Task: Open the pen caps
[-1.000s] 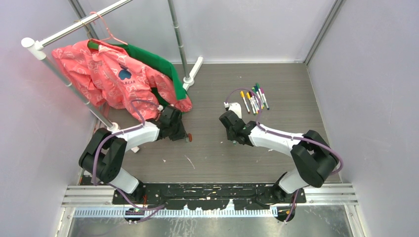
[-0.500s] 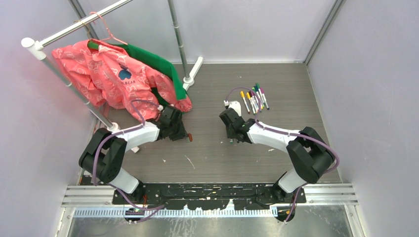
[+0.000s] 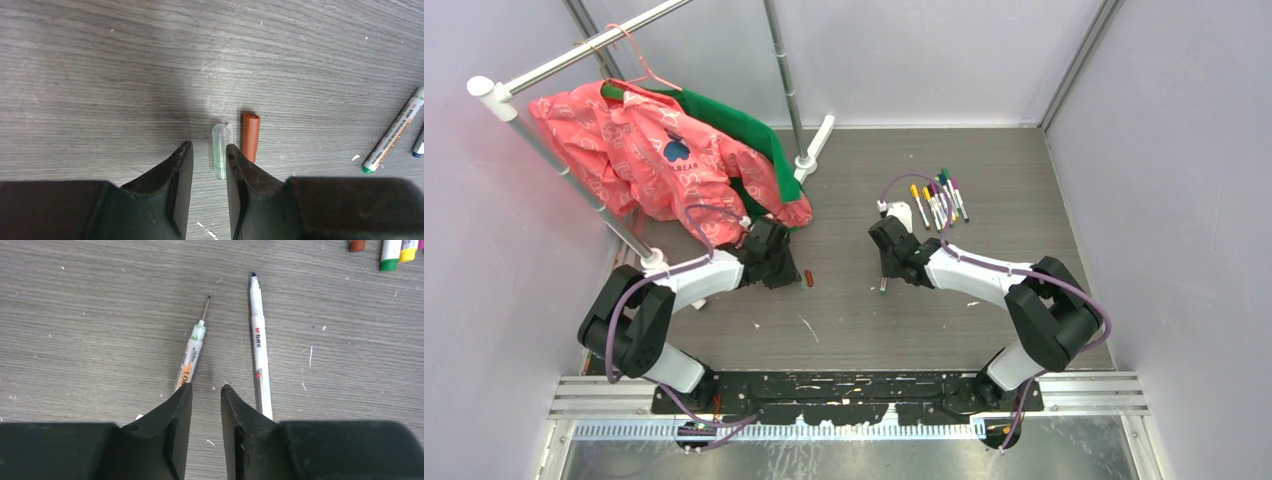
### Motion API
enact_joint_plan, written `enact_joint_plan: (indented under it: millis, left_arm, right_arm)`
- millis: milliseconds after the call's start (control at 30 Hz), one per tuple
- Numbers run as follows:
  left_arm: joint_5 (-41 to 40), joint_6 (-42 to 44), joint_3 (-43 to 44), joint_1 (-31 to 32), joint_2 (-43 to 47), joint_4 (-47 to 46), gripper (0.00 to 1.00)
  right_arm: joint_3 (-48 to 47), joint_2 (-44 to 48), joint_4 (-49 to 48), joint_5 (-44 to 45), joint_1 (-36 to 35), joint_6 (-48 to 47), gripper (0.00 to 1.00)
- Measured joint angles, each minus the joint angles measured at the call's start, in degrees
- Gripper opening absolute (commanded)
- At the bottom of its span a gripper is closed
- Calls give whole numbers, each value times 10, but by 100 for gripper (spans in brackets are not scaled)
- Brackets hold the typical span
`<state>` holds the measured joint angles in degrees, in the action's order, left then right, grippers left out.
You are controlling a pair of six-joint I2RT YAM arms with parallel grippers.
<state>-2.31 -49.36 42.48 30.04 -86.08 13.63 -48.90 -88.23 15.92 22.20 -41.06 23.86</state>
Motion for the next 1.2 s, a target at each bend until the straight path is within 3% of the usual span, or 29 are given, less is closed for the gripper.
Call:
enact_joint_plan:
  millis: [233,667,1200]
  left_arm:
    - [-12,0,-5,0,29,19,31]
    - [-22,0,-6,0,61,31,31]
    - [-19,1,-6,3,66,31,31]
  right_arm:
    - [-16,2,3,17,24,-2,34]
    - [-31,-23,17,27,163,5,26]
    - [-30,-72,6,-32,166,37,26]
